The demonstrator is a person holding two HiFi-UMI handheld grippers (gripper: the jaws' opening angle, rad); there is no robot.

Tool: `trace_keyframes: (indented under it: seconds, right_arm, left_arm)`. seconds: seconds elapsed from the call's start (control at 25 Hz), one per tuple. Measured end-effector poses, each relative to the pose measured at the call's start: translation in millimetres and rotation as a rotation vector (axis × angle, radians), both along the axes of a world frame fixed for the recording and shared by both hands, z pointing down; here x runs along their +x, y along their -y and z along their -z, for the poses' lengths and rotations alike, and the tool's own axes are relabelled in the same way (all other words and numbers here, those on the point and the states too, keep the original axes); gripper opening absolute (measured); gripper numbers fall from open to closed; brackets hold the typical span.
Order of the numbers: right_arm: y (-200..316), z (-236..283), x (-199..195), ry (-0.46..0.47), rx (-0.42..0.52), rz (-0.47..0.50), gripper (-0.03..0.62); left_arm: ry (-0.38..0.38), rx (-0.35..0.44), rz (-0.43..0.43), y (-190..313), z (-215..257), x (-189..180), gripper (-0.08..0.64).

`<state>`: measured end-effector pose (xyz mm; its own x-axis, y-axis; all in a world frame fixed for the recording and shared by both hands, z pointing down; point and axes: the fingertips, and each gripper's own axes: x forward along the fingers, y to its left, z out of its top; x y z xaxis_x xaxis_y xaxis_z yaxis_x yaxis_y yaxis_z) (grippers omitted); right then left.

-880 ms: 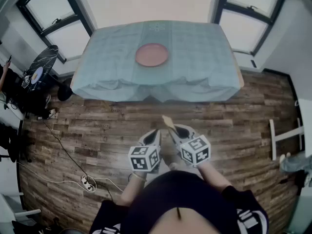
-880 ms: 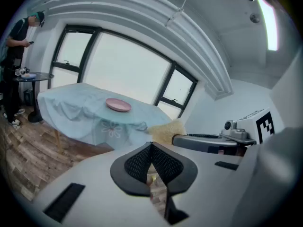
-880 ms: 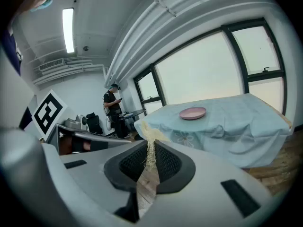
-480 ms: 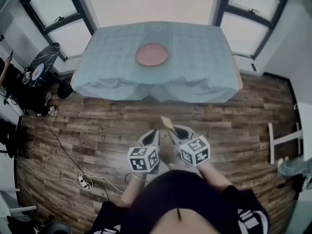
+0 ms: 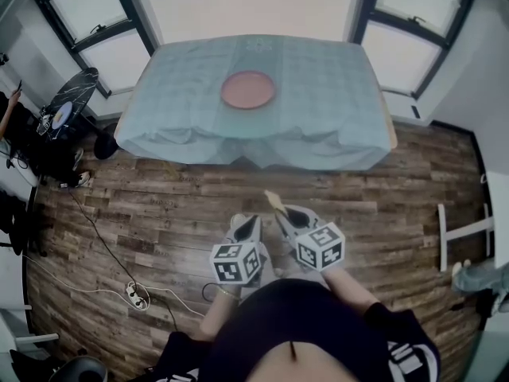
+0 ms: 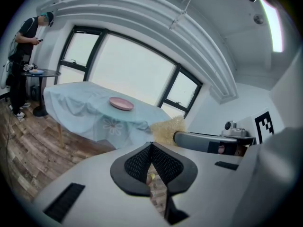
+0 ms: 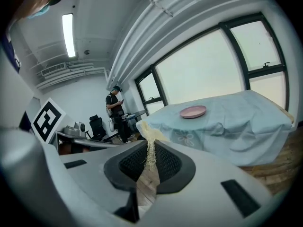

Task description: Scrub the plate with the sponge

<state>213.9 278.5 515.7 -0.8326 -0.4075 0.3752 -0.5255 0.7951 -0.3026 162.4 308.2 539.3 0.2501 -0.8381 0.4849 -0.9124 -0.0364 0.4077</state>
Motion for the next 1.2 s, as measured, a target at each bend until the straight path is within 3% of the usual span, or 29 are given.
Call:
trace_keyframes:
  seconds: [0.44,1.2]
  right_arm:
    - [43,-12,-28,-0.002,-0.022,0.025,0.040]
    - [193,5,-130,-0.015,-0.027,-0.036,0.040]
  left_arm:
    - [-0.001,-0.015,0.016,57,-6,-36,0.009]
    - [-0.018,-0.049,-0.043,202,-5,-140,0.009]
